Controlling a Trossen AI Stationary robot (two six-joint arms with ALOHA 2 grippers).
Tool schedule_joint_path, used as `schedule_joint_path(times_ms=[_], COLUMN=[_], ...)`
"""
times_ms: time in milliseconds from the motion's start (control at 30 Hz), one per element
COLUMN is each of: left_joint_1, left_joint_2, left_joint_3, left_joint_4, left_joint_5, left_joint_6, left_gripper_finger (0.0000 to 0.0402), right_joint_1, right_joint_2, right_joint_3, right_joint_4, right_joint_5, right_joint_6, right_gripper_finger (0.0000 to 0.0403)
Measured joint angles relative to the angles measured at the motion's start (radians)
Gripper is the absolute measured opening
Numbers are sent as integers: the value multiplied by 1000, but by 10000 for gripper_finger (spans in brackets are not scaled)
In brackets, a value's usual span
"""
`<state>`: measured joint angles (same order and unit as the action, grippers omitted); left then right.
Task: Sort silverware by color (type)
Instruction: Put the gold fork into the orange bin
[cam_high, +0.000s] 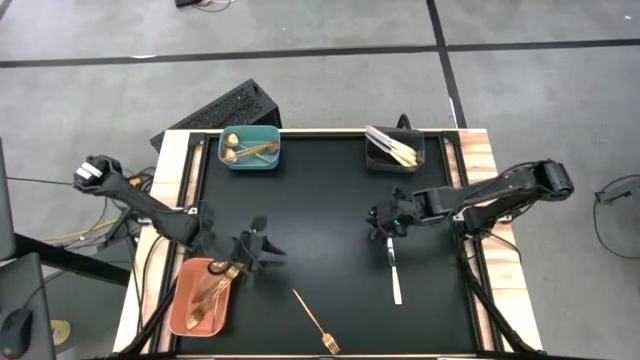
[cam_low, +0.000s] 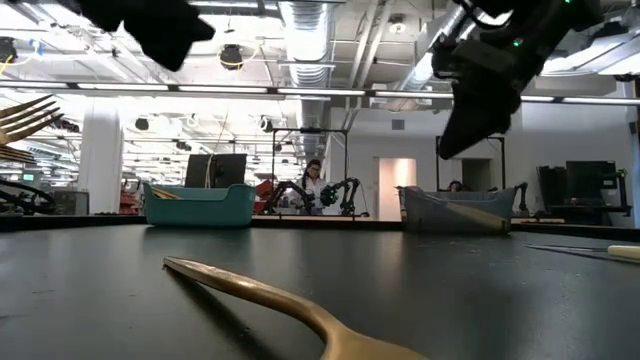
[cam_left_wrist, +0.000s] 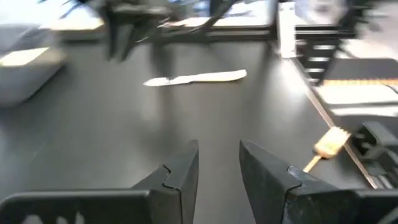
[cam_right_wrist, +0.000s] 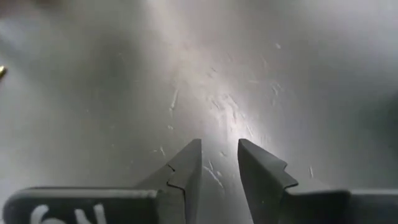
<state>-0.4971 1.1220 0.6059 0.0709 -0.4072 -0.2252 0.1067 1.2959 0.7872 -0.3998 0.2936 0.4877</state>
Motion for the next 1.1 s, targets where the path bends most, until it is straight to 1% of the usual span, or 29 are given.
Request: schedule_joint_path(times_ms=[133, 267, 400, 467, 567, 633, 700, 800, 867, 967, 1100], left_joint_1=[30, 32, 37, 50, 84, 102, 111, 121, 126, 128, 114], left_joint_2=[83, 230, 371, 417, 467, 497, 524, 558, 583, 617, 669], left_joint_3=[-7, -5, 14, 36, 61, 77, 86, 93, 96, 99, 102], left_joint_4=[98, 250, 357, 372, 375, 378, 375, 377, 404, 394, 390], left_joint_5=[194, 297, 375, 460, 599, 660, 684, 687, 663, 615, 607], left_joint_6=[169, 294, 315, 311, 293, 293, 307, 339, 348, 374, 434], left_gripper_finger=[86, 75, 72, 72, 72, 72, 72, 72, 72, 72, 72], right_joint_1=[18, 55, 71, 71, 60, 53, 49, 50, 53, 65, 80], right_joint_2=[-11, 3, 19, 19, 34, 45, 48, 50, 51, 51, 51], right_joint_3=[0, 0, 1, -1, 2, 0, 0, 0, 0, 0, 1], right_joint_4=[-91, -110, -71, -67, -58, -57, -61, -55, -61, -60, -57], right_joint_5=[1, 0, 27, 49, 51, 50, 51, 50, 50, 50, 50], right_joint_6=[130, 193, 198, 210, 212, 212, 212, 212, 212, 211, 212], right_gripper_finger=[120, 118, 118, 118, 118, 118, 118, 118, 118, 118, 118])
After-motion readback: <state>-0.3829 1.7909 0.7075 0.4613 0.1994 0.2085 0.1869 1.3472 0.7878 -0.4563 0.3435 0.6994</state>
